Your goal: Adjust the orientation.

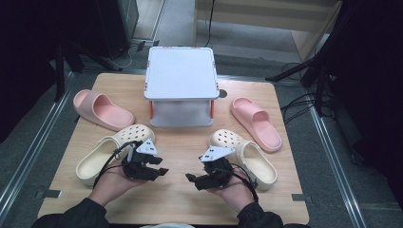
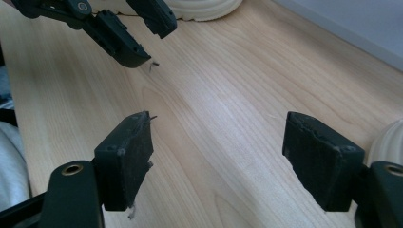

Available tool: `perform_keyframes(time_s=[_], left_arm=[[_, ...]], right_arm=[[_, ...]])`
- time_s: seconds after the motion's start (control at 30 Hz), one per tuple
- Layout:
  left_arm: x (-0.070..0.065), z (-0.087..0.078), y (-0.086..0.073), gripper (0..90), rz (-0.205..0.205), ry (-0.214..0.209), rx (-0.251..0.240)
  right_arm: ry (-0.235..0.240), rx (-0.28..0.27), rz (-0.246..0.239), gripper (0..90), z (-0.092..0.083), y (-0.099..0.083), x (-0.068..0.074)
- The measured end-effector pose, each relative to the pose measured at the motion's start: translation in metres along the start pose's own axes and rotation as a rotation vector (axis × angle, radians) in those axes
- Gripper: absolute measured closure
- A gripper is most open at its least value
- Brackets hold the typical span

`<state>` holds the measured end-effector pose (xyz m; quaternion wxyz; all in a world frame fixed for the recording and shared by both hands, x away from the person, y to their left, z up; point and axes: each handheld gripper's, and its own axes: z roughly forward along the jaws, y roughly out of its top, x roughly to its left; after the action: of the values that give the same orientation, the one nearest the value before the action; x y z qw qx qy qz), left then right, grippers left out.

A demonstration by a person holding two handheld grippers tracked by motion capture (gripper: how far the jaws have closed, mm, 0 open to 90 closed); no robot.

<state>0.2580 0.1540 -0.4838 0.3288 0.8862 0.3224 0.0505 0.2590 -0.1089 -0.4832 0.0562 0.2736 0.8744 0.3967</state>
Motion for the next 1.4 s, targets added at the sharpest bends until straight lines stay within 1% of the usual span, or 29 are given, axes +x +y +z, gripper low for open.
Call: perform_keyframes(time_s=[0.03,0.07,0.13,0.17,0.2,0.23,0.27,0.33,0.4,0.47,0.53,0.67,0.7,0.73,0.77,0.8,0.87,0.97,1.0,1.03,1.13,1.2,1.23,1.27,1.37,1.4], left_arm=[[0.000,-0.001,0.001,50.8,-0.010,-0.008,0.001],[0.000,-0.002,0.003,50.6,-0.018,-0.009,-0.001],[-0.001,-0.003,0.003,50.3,-0.016,-0.009,-0.008],[-0.001,-0.005,0.004,51.8,-0.011,-0.034,-0.008],[-0.001,-0.006,0.004,53.1,-0.025,-0.038,0.007],[-0.001,-0.006,0.004,54.9,-0.025,-0.038,0.007],[0.001,-0.008,0.004,56.3,-0.056,-0.058,0.021],[0.001,-0.011,0.004,60.1,-0.061,-0.064,0.012],[0.001,-0.013,0.005,63.8,-0.059,-0.062,0.009],[0.001,-0.014,0.004,63.9,-0.048,-0.061,0.012],[0.001,-0.015,0.004,64.0,-0.050,-0.062,0.014],[0.002,-0.015,0.004,62.9,-0.053,-0.063,0.019],[0.002,-0.015,0.004,62.1,-0.055,-0.069,0.023],[0.003,-0.015,0.004,61.6,-0.050,-0.065,0.034],[0.003,-0.016,0.004,62.3,-0.048,-0.062,0.036],[0.004,-0.017,0.003,63.0,-0.037,-0.069,0.039],[0.006,-0.018,0.002,63.1,-0.044,-0.079,0.040],[0.007,-0.018,0.001,62.8,-0.035,-0.087,0.047],[0.007,-0.018,0.001,62.5,-0.039,-0.093,0.043],[0.007,-0.018,0.001,62.0,-0.039,-0.093,0.043],[0.010,-0.021,0.001,61.0,-0.057,-0.098,0.031],[0.011,-0.022,0.001,60.9,-0.062,-0.099,0.029],[0.012,-0.023,0.002,60.8,-0.075,-0.097,0.028],[0.014,-0.025,0.002,61.5,-0.087,-0.100,0.028],[0.015,-0.029,0.001,62.2,-0.089,-0.097,0.023],[0.016,-0.030,0.001,62.1,-0.082,-0.096,0.023]], right_arm=[[0.009,0.000,0.016,32.0,-0.001,0.000,-0.002],[0.018,-0.002,0.021,34.5,-0.001,0.000,-0.004],[0.025,0.003,0.028,38.1,-0.004,0.000,-0.006],[0.025,0.003,0.032,38.6,-0.005,0.000,-0.006],[0.028,0.005,0.038,39.2,-0.006,0.000,-0.006],[0.026,0.005,0.042,39.2,-0.008,0.000,-0.006],[0.030,0.003,0.040,39.0,-0.009,0.000,-0.005],[0.035,-0.003,0.032,38.3,-0.010,-0.001,-0.004],[0.050,0.003,0.028,40.3,-0.011,-0.001,-0.003],[0.050,0.011,0.018,42.0,-0.011,-0.002,-0.001],[0.051,0.018,0.021,43.0,-0.012,-0.002,0.000],[0.057,0.036,0.051,45.6,-0.014,-0.002,-0.001],[0.057,0.041,0.060,45.6,-0.014,-0.002,-0.001],[0.059,0.044,0.072,45.6,-0.014,-0.002,-0.002],[0.060,0.048,0.073,45.6,-0.014,-0.002,-0.003],[0.063,0.050,0.072,45.1,-0.014,-0.003,-0.003],[0.061,0.041,0.062,44.8,-0.015,-0.002,-0.003],[0.065,0.030,0.055,44.1,-0.015,-0.001,-0.005],[0.065,0.031,0.054,44.2,-0.015,-0.001,-0.006],[0.067,0.031,0.055,44.6,-0.014,-0.001,-0.007],[0.074,0.029,0.070,46.0,-0.014,-0.001,-0.010],[0.077,0.029,0.071,46.6,-0.014,-0.001,-0.011],[0.079,0.036,0.079,48.4,-0.013,-0.001,-0.011],[0.079,0.046,0.077,49.3,-0.013,-0.002,-0.011],[0.070,0.063,0.062,50.6,-0.013,-0.002,-0.010],[0.070,0.061,0.060,50.8,-0.013,-0.002,-0.009]])
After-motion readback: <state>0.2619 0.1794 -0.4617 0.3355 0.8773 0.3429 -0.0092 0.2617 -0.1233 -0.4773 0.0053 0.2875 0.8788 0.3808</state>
